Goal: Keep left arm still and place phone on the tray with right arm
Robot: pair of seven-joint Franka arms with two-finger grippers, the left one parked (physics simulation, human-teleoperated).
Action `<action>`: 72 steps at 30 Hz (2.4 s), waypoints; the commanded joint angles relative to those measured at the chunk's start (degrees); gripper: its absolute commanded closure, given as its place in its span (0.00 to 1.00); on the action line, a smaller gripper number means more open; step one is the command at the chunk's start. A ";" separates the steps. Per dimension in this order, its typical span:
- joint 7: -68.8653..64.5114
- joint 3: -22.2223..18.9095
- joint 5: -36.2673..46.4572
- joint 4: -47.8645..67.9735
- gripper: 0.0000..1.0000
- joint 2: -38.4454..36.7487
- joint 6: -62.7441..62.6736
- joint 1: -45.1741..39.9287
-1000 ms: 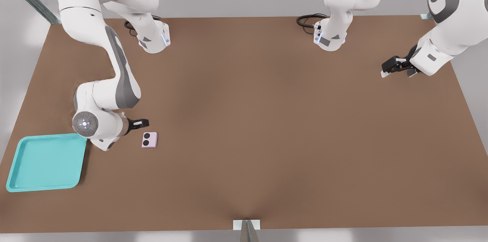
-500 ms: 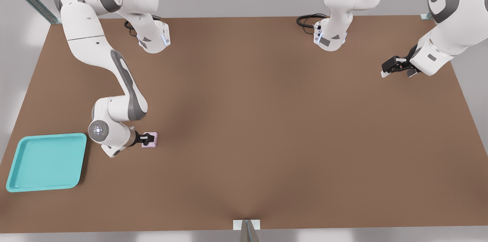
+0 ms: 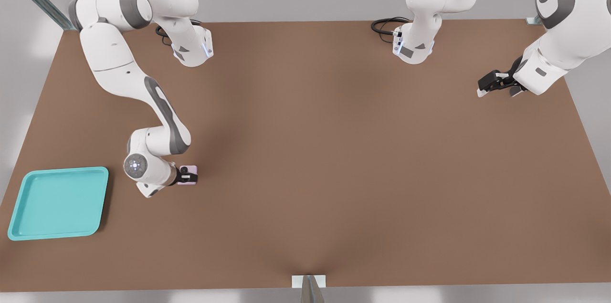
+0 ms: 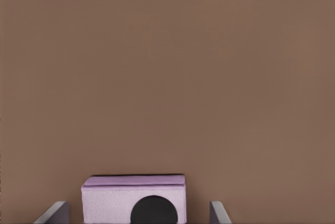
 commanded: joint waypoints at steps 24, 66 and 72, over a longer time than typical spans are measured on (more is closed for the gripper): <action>4.57 0.82 -0.62 -2.02 0.21 0.53 0.65 -0.61; -34.90 5.57 -1.23 34.11 0.00 -1.39 -32.92 -25.84; -11.79 10.59 -2.46 28.04 0.00 -24.94 -49.80 -7.23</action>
